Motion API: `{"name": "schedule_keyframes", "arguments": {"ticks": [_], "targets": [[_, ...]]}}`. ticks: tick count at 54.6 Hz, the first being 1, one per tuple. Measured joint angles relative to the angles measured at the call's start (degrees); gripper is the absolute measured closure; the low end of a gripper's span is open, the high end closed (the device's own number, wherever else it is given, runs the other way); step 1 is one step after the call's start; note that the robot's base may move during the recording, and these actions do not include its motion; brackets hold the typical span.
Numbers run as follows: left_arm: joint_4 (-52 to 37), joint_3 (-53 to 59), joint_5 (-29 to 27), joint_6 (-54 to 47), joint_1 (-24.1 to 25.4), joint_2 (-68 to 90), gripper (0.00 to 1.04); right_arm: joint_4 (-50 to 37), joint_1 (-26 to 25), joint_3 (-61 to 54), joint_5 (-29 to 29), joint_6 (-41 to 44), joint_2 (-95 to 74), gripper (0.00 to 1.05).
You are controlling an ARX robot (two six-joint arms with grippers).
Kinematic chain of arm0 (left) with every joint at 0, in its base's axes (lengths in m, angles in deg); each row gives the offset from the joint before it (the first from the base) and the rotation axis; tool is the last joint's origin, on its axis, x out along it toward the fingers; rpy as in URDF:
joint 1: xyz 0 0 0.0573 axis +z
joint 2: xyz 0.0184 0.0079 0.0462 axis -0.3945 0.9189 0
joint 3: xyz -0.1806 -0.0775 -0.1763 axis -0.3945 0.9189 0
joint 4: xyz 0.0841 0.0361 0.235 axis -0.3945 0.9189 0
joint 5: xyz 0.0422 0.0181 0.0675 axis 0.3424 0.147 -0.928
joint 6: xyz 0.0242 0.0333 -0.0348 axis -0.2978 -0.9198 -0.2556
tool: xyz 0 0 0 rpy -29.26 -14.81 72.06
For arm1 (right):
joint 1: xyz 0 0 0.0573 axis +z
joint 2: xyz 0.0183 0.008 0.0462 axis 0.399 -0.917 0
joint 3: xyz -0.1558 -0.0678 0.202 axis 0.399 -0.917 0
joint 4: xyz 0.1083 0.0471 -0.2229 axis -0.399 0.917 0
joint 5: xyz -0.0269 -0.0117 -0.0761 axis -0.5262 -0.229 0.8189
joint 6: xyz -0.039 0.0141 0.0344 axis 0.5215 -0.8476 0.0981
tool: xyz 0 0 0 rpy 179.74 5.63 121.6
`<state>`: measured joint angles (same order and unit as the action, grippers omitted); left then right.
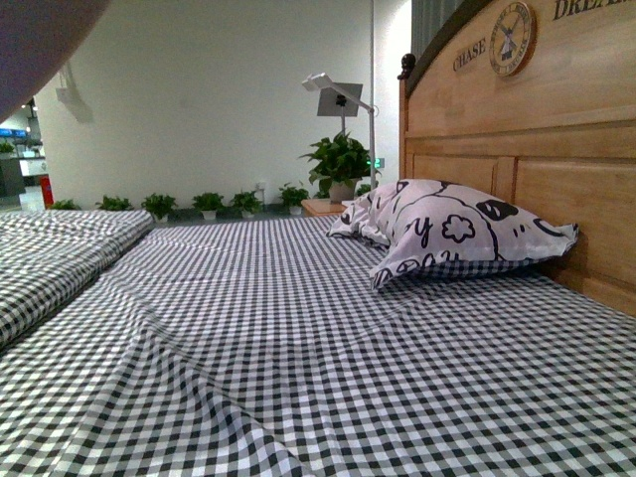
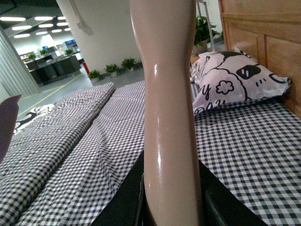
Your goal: Clean up trash
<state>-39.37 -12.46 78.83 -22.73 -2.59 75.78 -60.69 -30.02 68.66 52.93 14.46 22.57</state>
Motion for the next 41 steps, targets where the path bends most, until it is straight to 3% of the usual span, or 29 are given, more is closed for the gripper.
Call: {"name": "schedule_keyframes", "arguments": {"ticks": [41], "targets": [[0.00,0.00,0.00,0.02,0.00,0.00,0.79,0.00,0.00,0.00,0.00,0.02,0.00,0.84]]}}
